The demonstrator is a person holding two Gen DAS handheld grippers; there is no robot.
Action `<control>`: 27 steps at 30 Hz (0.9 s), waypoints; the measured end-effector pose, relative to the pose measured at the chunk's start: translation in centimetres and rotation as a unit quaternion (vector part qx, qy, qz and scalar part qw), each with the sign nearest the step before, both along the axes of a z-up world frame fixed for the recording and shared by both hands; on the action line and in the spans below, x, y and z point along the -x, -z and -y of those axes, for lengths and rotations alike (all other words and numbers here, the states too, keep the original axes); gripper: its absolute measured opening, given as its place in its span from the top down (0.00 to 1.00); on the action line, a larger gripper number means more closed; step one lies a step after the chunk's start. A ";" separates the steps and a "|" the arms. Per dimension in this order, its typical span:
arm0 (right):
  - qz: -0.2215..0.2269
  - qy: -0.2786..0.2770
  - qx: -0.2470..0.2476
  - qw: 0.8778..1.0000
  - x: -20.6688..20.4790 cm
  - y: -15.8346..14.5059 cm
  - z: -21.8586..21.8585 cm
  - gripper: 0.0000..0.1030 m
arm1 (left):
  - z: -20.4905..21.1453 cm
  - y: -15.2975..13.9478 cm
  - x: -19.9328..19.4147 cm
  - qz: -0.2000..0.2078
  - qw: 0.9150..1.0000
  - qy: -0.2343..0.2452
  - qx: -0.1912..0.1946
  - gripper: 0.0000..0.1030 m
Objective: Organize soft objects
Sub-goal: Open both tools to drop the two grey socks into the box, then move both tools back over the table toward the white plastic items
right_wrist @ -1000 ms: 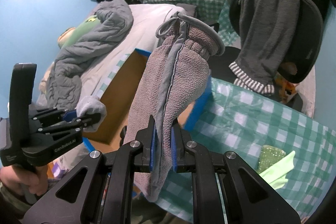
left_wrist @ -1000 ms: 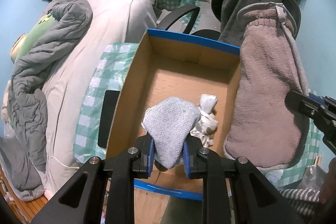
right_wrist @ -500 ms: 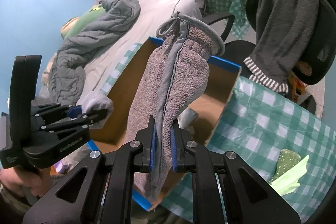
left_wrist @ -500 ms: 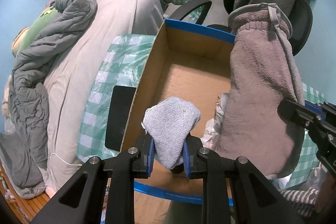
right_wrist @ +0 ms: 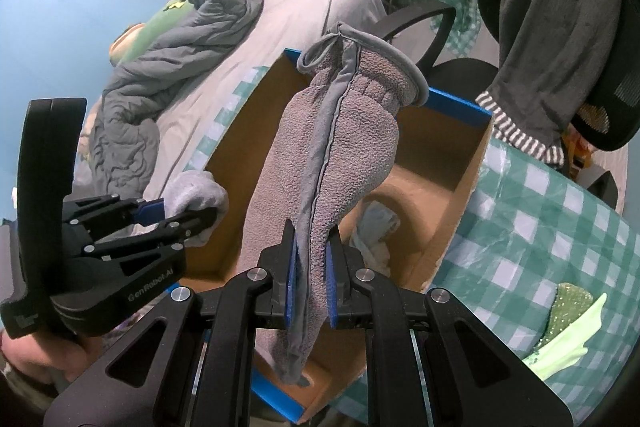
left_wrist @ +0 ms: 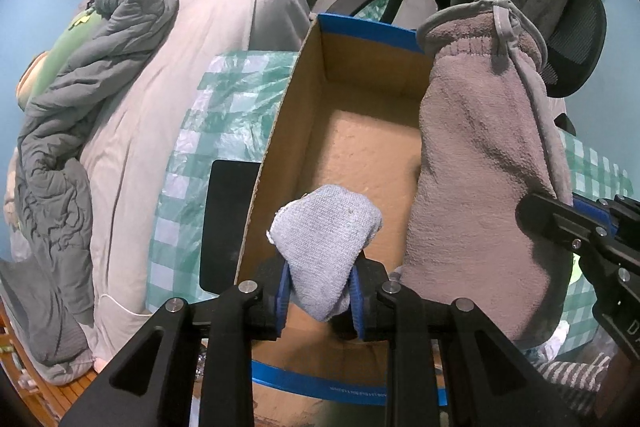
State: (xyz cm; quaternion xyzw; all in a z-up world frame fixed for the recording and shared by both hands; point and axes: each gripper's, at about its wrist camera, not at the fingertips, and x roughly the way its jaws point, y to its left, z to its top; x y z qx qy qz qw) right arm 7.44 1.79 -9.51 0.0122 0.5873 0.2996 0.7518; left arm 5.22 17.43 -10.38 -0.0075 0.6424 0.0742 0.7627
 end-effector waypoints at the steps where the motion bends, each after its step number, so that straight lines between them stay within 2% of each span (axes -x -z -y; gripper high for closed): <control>1: -0.002 0.000 0.000 1.000 0.0 0.1 0.0 0.89 | 0.0 0.1 -0.1 -0.002 1.000 0.000 0.001 0.73; 4: -0.015 -0.001 0.000 1.000 -0.2 0.4 -0.3 0.86 | 0.1 0.2 -0.2 -0.006 1.000 0.001 -0.004 0.72; 6: -0.020 0.000 0.002 1.000 -0.2 0.5 -0.4 0.78 | 0.3 0.0 -0.2 -0.004 1.000 0.005 -0.010 0.66; 8: -0.019 0.001 0.000 1.000 -0.1 0.5 -0.3 0.75 | 0.4 -0.2 -0.2 -0.001 1.000 0.005 -0.014 0.59; 11: -0.006 0.006 0.010 1.000 0.1 0.1 -0.1 0.54 | 0.5 -0.4 -0.1 0.001 1.000 0.005 -0.016 0.55; 12: -0.003 0.009 0.011 1.000 0.1 0.0 0.0 0.51 | 0.5 -0.6 -0.1 0.002 1.000 0.005 -0.016 0.55; 16: -0.004 0.023 0.013 1.000 -0.1 -0.4 0.8 0.50 | 0.9 -1.1 0.1 0.007 1.000 0.009 -0.019 0.46; 18: -0.004 0.028 0.014 0.999 -0.1 -0.6 1.3 0.45 | 1.3 -1.4 0.2 0.010 1.000 0.014 -0.023 0.45; 22: -0.001 0.040 0.014 0.999 0.1 -1.1 2.5 0.43 | 2.0 -1.9 0.5 0.012 0.999 0.024 -0.025 0.39; 27: 0.001 0.060 0.013 0.998 0.5 -1.7 4.3 0.42 | 3.3 -2.1 0.7 0.009 0.999 0.034 -0.025 0.37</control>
